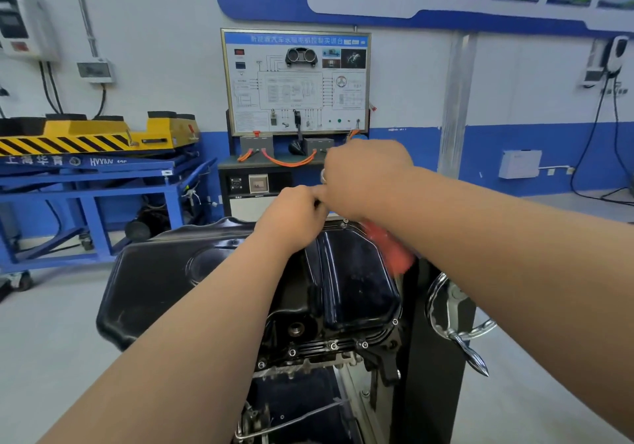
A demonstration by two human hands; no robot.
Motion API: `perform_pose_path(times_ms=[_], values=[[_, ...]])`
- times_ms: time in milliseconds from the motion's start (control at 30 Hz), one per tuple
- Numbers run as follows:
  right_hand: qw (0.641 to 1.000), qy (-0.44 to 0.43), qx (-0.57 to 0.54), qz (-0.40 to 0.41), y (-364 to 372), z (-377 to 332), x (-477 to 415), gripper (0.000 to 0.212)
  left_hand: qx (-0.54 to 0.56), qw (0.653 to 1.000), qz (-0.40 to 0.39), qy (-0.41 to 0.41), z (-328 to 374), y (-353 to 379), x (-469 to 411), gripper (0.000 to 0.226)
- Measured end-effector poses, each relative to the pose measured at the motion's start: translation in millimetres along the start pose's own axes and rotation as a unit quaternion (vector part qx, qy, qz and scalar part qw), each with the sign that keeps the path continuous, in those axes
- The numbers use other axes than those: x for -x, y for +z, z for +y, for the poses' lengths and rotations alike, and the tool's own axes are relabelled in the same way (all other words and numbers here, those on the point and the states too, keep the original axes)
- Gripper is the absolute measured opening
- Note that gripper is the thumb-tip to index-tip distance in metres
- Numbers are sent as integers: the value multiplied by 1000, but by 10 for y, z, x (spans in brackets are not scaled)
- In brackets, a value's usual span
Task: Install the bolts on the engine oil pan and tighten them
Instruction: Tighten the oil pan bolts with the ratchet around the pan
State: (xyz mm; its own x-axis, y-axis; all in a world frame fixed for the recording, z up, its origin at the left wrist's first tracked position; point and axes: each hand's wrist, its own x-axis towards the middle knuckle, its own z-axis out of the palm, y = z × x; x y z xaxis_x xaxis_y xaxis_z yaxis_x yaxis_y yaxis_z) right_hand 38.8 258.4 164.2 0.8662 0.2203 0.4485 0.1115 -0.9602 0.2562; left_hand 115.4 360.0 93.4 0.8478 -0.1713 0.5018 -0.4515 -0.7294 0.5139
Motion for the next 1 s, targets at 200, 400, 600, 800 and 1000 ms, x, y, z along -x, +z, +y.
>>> perform_pose_path(times_ms=[200,400,600,800,1000], values=[[996,-63,57,15,-63,114,-31,23,-33,999,-15,35,6,23,10,28],[993,-77,80,40,3,65,-41,24,-40,999,-16,15,-30,23,-23,30],[999,-25,19,9,7,-12,-22,34,-35,998,-52,-30,-52,35,-94,21],[990,-84,101,57,7,-19,-64,12,-58,997,-40,11,-94,50,-94,33],[998,11,-58,-37,66,35,-110,47,-29,998,-36,-30,-115,77,-69,30]])
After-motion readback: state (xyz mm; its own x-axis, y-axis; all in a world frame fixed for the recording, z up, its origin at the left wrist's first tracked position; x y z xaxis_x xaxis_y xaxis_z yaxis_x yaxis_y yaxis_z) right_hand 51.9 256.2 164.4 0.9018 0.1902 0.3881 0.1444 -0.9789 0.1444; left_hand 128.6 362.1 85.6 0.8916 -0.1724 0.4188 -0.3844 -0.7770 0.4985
